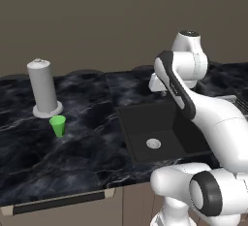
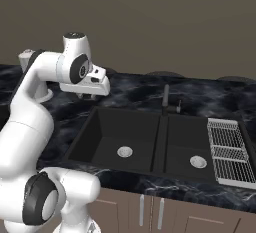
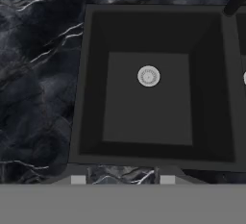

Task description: Place the cup in the left basin and the bowl in the right basin of the sink.

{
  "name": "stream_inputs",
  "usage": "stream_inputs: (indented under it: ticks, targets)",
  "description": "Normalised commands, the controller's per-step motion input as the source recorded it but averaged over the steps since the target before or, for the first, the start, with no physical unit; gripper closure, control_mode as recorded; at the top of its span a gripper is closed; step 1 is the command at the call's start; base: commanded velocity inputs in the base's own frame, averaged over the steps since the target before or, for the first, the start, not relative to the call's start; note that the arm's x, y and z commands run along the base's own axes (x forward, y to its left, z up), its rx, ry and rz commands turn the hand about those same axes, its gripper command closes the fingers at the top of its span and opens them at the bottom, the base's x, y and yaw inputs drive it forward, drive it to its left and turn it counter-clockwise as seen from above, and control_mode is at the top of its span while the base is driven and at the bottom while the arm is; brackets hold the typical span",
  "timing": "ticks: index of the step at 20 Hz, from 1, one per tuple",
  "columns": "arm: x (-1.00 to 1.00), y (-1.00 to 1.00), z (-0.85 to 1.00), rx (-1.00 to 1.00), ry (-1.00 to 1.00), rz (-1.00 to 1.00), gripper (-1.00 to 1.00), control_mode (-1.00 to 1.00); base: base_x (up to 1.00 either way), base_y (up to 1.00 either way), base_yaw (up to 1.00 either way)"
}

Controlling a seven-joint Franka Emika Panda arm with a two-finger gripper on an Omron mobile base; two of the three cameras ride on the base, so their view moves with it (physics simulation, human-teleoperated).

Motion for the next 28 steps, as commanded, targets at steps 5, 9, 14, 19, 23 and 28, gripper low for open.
stream_inputs:
  ticks: [5, 9, 14, 19, 23, 28]
  targets:
    - [0.01, 0.24, -0.02, 0.00, 0.00, -0.02, -1.00, -1.00, 0.00, 0.00, 0.00]
    - [0.22, 0.44, -0.04, 0.00, 0.00, -0.04, -1.00, -1.00, 0.00, 0.00, 0.00]
    - [0.33, 0.80, -0.16, 0.00, 0.05, -0.10, -1.00, -1.00, 0.00, 0.00, 0.00]
    - [0.10, 0.83, -0.24, 0.00, 0.07, -0.08, -1.00, -1.00, 0.00, 0.00, 0.00]
    - [0.08, 0.47, -0.22, 0.00, 0.14, 0.00, -1.00, -1.00, 0.00, 0.00, 0.00]
    - [0.34, 0.60, -0.26, 0.01, 0.18, 0.00, -1.00, -1.00, 0.00, 0.00, 0.00]
